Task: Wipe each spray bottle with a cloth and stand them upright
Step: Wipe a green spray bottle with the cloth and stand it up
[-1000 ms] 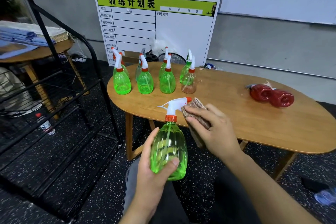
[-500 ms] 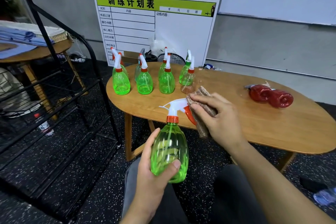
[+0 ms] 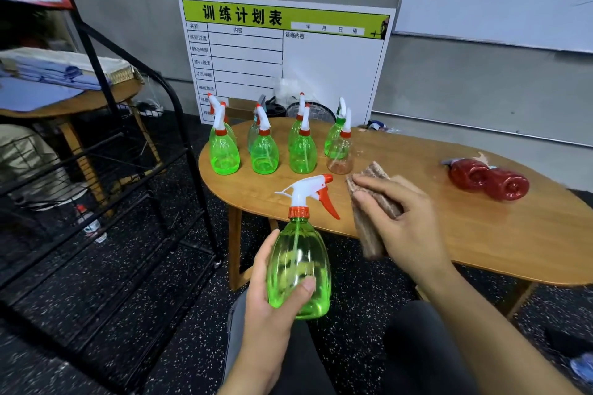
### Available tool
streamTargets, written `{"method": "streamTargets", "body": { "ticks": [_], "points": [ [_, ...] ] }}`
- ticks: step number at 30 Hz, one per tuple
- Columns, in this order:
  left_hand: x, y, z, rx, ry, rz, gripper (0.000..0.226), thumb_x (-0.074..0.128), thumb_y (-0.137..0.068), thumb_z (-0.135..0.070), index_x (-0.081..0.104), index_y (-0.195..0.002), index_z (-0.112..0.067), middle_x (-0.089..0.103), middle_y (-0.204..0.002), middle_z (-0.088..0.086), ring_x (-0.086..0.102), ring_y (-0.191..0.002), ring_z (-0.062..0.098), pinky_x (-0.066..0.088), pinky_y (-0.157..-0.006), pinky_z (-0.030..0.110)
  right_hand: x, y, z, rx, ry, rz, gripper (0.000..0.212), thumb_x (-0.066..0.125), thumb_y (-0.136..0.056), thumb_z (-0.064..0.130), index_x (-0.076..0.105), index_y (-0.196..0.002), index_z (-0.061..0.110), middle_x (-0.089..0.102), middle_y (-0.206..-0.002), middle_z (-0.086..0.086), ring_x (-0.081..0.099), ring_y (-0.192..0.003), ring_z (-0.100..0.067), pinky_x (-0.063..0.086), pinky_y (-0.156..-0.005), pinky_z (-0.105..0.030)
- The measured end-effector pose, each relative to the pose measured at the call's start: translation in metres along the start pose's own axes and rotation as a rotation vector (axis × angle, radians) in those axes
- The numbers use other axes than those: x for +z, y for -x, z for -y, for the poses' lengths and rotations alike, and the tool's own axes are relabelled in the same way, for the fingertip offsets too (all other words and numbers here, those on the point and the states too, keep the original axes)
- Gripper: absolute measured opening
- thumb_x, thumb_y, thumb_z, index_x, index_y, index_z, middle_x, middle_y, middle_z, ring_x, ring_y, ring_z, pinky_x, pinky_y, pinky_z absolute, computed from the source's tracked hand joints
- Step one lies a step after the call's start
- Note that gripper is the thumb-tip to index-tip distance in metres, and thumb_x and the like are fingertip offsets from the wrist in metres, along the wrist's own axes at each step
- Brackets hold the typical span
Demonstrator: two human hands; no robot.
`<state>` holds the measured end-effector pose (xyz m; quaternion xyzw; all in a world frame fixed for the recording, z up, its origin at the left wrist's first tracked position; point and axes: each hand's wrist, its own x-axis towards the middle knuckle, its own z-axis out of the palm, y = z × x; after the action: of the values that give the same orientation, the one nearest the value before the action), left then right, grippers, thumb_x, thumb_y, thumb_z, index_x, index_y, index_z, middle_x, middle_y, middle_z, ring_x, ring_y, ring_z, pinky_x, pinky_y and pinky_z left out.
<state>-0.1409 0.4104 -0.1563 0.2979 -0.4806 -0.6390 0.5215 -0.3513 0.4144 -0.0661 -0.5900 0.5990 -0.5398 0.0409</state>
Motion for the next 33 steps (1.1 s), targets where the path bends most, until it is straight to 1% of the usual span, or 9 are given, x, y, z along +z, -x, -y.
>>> {"method": "streamTargets", "body": {
  "ticks": [5, 10, 16, 19, 22, 25, 29, 31, 33],
  "points": [
    [0.012, -0.017, -0.023, 0.043, -0.003, 0.021, 0.090, 0.093, -0.071, -0.045, 0.050, -0.150, -0.045, 0.063, -0.148, -0.002, 0.060, -0.137, 0.023, 0.043, -0.117, 0.058, -0.011, 0.030, 0.027, -0.043, -0.192, 0.286, 0.029, 0.077, -0.088, 0.031, 0.079, -0.118, 0.031, 0.071, -0.104, 0.011, 0.069, -0.096, -0.014, 0.056, -0.080, -0.021],
    [0.036, -0.040, -0.069, 0.113, -0.072, 0.127, 0.089, 0.087, -0.072, -0.059, 0.043, -0.149, -0.058, 0.058, -0.152, -0.013, 0.058, -0.139, 0.023, 0.042, -0.115, 0.064, -0.023, 0.005, 0.049, -0.074, -0.241, 0.221, 0.029, 0.077, -0.089, 0.026, 0.079, -0.118, 0.029, 0.072, -0.104, 0.009, 0.069, -0.096, -0.015, 0.054, -0.083, -0.021],
    [0.067, -0.056, -0.136, 0.322, -0.206, 0.242, 0.114, 0.086, -0.061, -0.077, 0.035, -0.157, -0.043, 0.057, -0.141, -0.037, 0.059, -0.129, -0.006, 0.050, -0.098, 0.012, -0.043, -0.046, 0.085, -0.049, -0.439, 0.033, 0.025, 0.074, -0.088, 0.019, 0.080, -0.112, 0.019, 0.079, -0.110, 0.008, 0.072, -0.108, -0.009, 0.053, -0.093, -0.019],
    [0.080, -0.068, -0.171, 0.411, -0.334, 0.305, 0.120, 0.093, -0.062, -0.063, 0.029, -0.160, -0.041, 0.056, -0.147, -0.030, 0.059, -0.133, -0.001, 0.047, -0.101, 0.011, -0.053, -0.069, 0.111, 0.042, -0.657, -0.028, 0.025, 0.073, -0.084, 0.017, 0.079, -0.107, 0.014, 0.080, -0.108, 0.006, 0.074, -0.107, -0.008, 0.056, -0.089, -0.018],
    [0.096, -0.080, -0.203, 0.530, -0.466, 0.348, 0.126, 0.103, -0.063, -0.022, 0.026, -0.159, -0.048, 0.057, -0.141, -0.036, 0.061, -0.129, -0.003, 0.049, -0.097, 0.010, -0.071, -0.093, 0.131, 0.075, -0.717, -0.124, 0.028, 0.074, -0.081, 0.026, 0.081, -0.107, 0.017, 0.080, -0.108, 0.004, 0.074, -0.107, -0.014, 0.060, -0.087, -0.021],
    [0.118, -0.087, -0.237, 0.625, -0.556, 0.377, 0.120, 0.096, -0.068, 0.002, 0.032, -0.154, -0.053, 0.058, -0.138, -0.037, 0.062, -0.125, -0.007, 0.051, -0.094, 0.010, -0.092, -0.111, 0.153, 0.119, -0.728, -0.163, 0.022, 0.073, -0.090, 0.029, 0.081, -0.109, 0.022, 0.080, -0.106, 0.001, 0.074, -0.088, -0.020, 0.055, -0.052, -0.014],
    [0.141, -0.104, -0.267, 0.792, -0.717, 0.317, 0.106, 0.100, -0.068, -0.021, 0.040, -0.149, -0.055, 0.060, -0.145, -0.015, 0.062, -0.131, 0.010, 0.051, -0.111, 0.041, -0.115, -0.124, 0.172, 0.135, -0.706, -0.202, 0.019, 0.070, -0.096, 0.030, 0.080, -0.112, 0.024, 0.081, -0.098, 0.000, 0.072, -0.062, -0.017, 0.050, -0.039, -0.024],
    [0.154, -0.106, -0.276, 0.871, -0.772, 0.263, 0.101, 0.098, -0.062, -0.040, 0.043, -0.146, -0.054, 0.062, -0.141, -0.015, 0.064, -0.128, 0.010, 0.053, -0.108, 0.043, -0.125, -0.129, 0.178, 0.132, -0.715, -0.218, 0.017, 0.071, -0.096, 0.029, 0.081, -0.109, 0.023, 0.081, -0.096, -0.002, 0.070, -0.058, -0.019, 0.049, -0.038, -0.027],
    [0.164, -0.106, -0.280, 0.928, -0.802, 0.190, 0.090, 0.089, -0.058, -0.053, 0.048, -0.138, -0.052, 0.067, -0.128, -0.020, 0.069, -0.115, 0.005, 0.058, -0.097, 0.039, -0.132, -0.133, 0.182, 0.058, -0.759, -0.246, 0.013, 0.072, -0.095, 0.020, 0.082, -0.105, 0.019, 0.081, -0.099, -0.003, 0.076, -0.076, -0.016, 0.057, -0.053, -0.028]
  ]
}}
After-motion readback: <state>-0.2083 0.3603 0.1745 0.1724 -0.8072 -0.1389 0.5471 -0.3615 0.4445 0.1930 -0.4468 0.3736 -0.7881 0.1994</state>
